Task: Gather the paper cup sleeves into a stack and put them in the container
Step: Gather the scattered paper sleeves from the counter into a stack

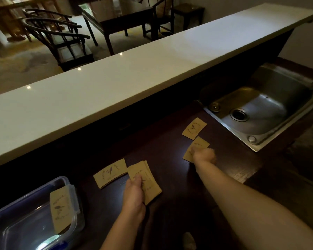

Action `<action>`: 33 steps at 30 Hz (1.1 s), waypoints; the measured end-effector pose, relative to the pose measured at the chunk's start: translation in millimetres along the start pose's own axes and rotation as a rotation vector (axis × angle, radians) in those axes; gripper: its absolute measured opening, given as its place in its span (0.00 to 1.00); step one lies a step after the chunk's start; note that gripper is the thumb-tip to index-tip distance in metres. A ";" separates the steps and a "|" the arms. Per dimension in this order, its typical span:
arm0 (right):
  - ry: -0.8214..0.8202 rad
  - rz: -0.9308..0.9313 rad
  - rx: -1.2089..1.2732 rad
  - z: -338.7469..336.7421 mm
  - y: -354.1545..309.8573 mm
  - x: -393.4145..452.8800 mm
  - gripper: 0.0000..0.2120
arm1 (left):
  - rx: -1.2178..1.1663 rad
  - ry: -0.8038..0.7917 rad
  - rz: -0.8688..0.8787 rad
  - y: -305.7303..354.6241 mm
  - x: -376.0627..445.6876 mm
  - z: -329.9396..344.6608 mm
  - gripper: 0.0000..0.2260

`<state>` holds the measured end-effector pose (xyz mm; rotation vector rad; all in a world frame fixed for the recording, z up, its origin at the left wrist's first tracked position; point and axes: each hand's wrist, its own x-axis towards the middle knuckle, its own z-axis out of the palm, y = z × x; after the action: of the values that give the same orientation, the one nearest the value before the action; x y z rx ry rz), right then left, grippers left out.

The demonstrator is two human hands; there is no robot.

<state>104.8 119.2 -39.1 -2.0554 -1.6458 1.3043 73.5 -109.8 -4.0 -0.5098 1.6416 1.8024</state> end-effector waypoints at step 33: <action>-0.796 -0.349 0.288 -40.3 13.8 -70.3 0.09 | -0.036 -0.145 0.012 20.9 6.9 17.0 0.15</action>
<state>144.4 67.6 11.2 -1.0569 -1.8126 2.2074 56.6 -92.1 9.2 -0.3766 1.5196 1.8356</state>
